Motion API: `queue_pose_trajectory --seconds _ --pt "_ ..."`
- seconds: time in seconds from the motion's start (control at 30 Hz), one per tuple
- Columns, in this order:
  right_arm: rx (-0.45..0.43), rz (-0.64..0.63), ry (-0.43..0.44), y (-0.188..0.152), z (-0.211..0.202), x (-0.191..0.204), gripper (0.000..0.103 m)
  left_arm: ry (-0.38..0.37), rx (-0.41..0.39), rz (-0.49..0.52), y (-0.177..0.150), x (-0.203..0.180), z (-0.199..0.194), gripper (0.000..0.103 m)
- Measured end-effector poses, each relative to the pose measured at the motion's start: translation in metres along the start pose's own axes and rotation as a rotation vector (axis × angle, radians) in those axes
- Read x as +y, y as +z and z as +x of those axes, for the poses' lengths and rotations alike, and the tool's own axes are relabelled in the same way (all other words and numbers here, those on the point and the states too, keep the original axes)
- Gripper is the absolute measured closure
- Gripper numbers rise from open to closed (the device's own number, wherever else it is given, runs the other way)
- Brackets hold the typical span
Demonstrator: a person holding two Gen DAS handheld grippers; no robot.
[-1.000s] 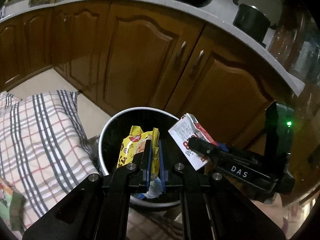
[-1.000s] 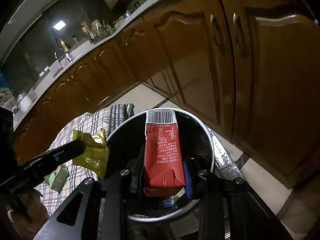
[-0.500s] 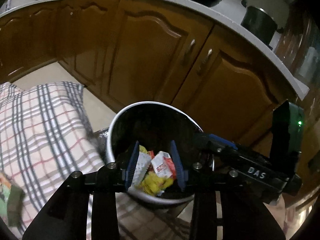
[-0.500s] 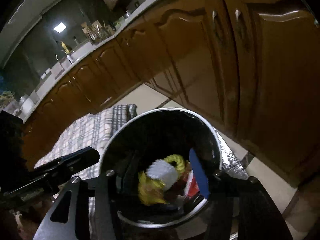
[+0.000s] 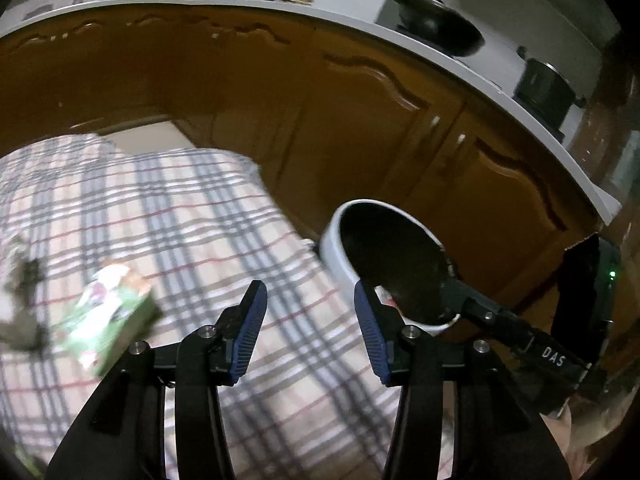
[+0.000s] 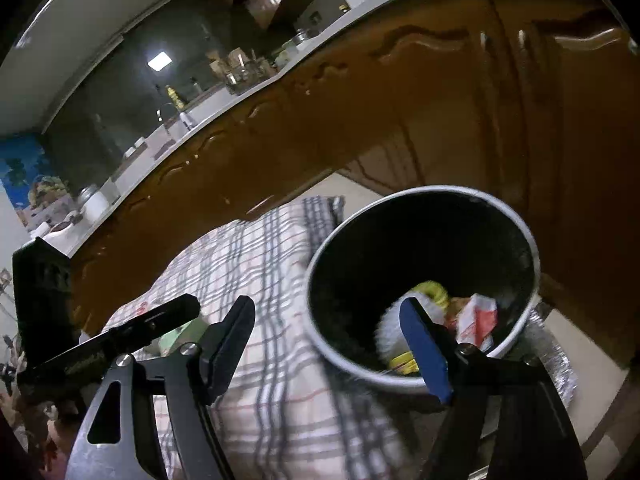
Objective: Collect trash
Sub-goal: 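Move both open tools back toward the green carton and crumpled paper, then grasp the red-white crumpled paper with the left gripper while the right grasps the green carton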
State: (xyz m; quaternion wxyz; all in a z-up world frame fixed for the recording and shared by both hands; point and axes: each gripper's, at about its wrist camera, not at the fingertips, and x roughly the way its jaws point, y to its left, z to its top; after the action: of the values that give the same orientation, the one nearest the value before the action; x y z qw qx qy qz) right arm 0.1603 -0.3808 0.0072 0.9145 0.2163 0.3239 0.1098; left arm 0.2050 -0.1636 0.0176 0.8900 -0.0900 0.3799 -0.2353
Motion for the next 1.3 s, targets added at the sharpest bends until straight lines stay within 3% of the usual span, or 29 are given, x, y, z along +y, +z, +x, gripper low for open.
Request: queue_pose_trajectory --seconds 0.2,0.6,1.23,1.3 --pt "0.041 -0.006 0.04 -0.017 0.011 0.024 0.026 0.052 -0.021 -0.067 -0.01 0.042 -0.03 0.057" --pt "0.124 -0.065 0.116 -0.043 0.043 0.083 0.026 0.128 -0.057 -0.121 -0.024 0.092 -0.07 0.057" --pt "0.239 -0.054 0.222 -0.053 0.102 0.137 0.026 0.277 -0.054 -0.114 0.006 0.155 -0.089 0.057" --pt "0.26 -0.04 0.226 -0.054 0.112 0.141 0.026 0.299 -0.039 -0.109 0.013 0.164 -0.085 0.053"
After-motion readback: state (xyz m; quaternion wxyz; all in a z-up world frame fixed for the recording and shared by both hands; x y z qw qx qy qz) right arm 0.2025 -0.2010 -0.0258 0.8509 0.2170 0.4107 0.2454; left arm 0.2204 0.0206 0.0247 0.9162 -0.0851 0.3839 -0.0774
